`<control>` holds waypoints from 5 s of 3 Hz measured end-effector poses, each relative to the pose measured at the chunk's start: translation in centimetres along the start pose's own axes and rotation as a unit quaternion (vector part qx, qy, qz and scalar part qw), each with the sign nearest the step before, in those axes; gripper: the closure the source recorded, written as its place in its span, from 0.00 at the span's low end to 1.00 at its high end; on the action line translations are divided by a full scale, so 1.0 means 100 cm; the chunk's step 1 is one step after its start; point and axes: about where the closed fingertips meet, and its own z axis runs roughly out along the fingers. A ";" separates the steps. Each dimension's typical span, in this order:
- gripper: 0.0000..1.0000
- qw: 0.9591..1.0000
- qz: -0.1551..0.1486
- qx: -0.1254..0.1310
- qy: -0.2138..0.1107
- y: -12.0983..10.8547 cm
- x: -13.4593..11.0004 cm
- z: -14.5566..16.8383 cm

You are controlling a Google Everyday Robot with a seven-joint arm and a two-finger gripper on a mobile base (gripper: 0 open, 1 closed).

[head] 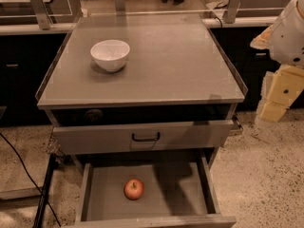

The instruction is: Pick apple from middle drawer and place on counter

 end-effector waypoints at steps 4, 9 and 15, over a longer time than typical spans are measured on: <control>0.19 0.997 0.030 -0.014 -0.064 0.035 0.014 0.086; 1.00 0.981 0.067 -0.122 -0.138 0.109 0.014 0.248; 1.00 0.978 0.040 -0.023 -0.203 0.107 -0.015 0.393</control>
Offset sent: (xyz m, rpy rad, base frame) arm 0.0000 -0.0058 -0.0460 0.0828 -0.0112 -0.0353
